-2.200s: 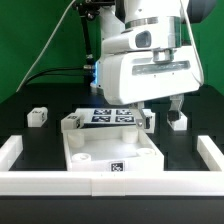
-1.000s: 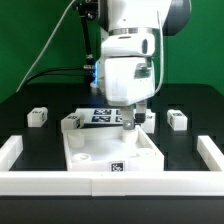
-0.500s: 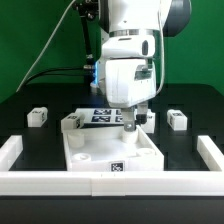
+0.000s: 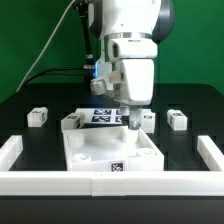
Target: Assemble one leg
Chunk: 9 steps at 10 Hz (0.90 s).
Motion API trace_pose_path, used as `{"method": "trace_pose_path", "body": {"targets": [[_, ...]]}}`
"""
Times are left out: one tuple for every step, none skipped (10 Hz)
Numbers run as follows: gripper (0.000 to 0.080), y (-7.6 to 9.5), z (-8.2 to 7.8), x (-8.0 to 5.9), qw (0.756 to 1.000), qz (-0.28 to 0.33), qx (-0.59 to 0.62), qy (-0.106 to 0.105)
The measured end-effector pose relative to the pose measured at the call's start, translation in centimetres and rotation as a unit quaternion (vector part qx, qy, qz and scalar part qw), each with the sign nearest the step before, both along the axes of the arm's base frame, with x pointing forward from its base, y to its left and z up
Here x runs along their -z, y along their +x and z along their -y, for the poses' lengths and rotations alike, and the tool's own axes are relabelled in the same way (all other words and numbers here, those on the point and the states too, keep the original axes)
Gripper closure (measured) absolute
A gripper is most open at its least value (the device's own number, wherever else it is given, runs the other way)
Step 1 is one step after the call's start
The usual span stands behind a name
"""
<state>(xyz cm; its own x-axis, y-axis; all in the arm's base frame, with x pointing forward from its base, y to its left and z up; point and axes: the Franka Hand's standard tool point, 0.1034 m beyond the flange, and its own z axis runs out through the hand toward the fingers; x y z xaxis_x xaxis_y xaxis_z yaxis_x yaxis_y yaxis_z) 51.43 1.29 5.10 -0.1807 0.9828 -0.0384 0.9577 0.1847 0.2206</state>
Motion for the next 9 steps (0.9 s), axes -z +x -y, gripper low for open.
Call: {"method": "trace_pose_path", "body": {"targets": [[0.0150, -0.2, 0.3, 0.1, 1.000, -0.002, 0.003, -0.002], [0.0150, -0.1, 0.3, 0.1, 1.000, -0.002, 0.004, -0.002], [0.0150, -0.1, 0.3, 0.1, 1.000, -0.002, 0.004, -0.002], [0.0150, -0.2, 0.3, 0.2, 1.000, -0.003, 0.004, -0.002], [0.0150, -0.2, 0.3, 0.2, 1.000, -0.003, 0.004, -0.002], [0.0150, -0.2, 0.3, 0.2, 1.000, -0.003, 0.004, -0.002], [0.0150, -0.5, 0.3, 0.5, 1.000, 0.005, 0.002, 0.003], [0.0150, -1.3, 1.1, 0.8, 1.000, -0.001, -0.001, -0.001], [0.0150, -1.9, 1.9, 0.8, 1.000, -0.004, 0.002, -0.003]]}}
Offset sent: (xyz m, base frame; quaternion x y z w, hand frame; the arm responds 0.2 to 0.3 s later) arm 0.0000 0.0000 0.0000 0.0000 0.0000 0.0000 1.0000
